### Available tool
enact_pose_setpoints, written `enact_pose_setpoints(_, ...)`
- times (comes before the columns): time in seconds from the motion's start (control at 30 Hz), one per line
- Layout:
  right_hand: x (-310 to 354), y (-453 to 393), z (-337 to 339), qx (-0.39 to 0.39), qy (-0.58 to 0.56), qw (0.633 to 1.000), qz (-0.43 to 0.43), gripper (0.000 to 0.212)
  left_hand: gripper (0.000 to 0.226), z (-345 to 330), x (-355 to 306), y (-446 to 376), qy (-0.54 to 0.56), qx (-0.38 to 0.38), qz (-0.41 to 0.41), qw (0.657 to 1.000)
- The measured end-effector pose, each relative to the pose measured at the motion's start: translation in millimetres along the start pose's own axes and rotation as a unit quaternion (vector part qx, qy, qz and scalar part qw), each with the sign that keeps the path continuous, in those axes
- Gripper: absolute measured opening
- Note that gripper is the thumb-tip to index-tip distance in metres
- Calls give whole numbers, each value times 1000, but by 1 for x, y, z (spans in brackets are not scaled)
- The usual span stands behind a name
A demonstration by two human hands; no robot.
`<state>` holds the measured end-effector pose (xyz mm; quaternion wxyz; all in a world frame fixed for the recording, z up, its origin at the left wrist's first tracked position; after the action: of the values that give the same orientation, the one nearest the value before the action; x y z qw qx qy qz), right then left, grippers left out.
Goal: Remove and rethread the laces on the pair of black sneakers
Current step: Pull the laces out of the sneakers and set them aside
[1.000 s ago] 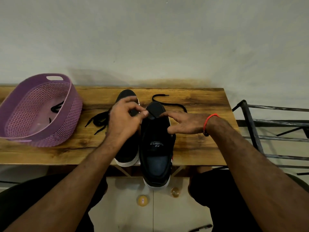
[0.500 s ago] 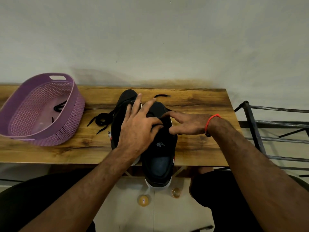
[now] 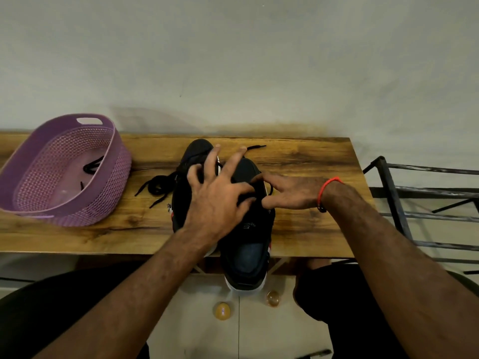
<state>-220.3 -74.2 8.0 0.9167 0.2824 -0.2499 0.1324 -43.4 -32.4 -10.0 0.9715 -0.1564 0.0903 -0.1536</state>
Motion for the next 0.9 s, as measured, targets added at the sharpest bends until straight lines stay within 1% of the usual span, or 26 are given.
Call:
enact_pose_setpoints(0.07, 0, 1, 0, 2, -3, 1000, -1, 68, 22, -4, -2, 2, 3, 3, 7, 1000)
enact_pose_setpoints(0.13, -2, 1, 1, 3, -9, 1000, -4, 68, 18, 1, 6, -1, 1, -34, 32, 999)
enact_pose_setpoints(0.23, -5, 2, 2, 7, -4, 1000, -8, 68, 17, 19, 33, -11, -16, -107, 145, 984)
enact_pose_setpoints(0.27, -5, 2, 2, 7, -3, 1000, -9, 68, 18, 23, 43, -13, -27, -123, 165, 978)
enact_pose_setpoints(0.3, -5, 2, 1, 8, -7, 1000, -12, 67, 18, 26, 50, -14, -44, -130, 165, 977)
enact_pose_setpoints(0.37, -2, 2, 1, 10, -14, 1000, -12, 66, 22, 23, 50, -14, -64, -118, 119, 984)
enact_pose_setpoints(0.47, -2, 2, 1, 2, -9, 1000, -8, 68, 30, 8, 20, -9, -41, -63, 11, 997)
enact_pose_setpoints(0.53, -4, 1, 2, 2, -11, 1000, -7, 70, 31, -1, 0, -5, -25, -26, -29, 999)
enact_pose_setpoints(0.63, -6, 1, 1, 9, -10, 1000, -9, 72, 29, -4, -7, -2, -10, -9, -20, 1000)
enact_pose_setpoints(0.8, -5, -2, 0, 0, -3, 1000, 1, 72, 25, -5, -11, 3, -17, 7, -2, 1000)
enact_pose_setpoints(0.9, -7, -1, 0, 1, -8, 1000, 0, 72, 18, -7, -14, 6, 7, -2, -6, 1000)
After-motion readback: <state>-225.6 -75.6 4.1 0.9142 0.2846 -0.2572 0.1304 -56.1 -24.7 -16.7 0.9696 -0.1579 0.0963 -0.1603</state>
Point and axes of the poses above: each hand's wrist, its own y-axis away from the middle knuckle, its own z-axis out of the back of the hand, x = y × z, the point moved 2 cm from there along -y, towards the middle knuckle, and after that the axes turned 11 degrees about -x, right-handed, at the moved point
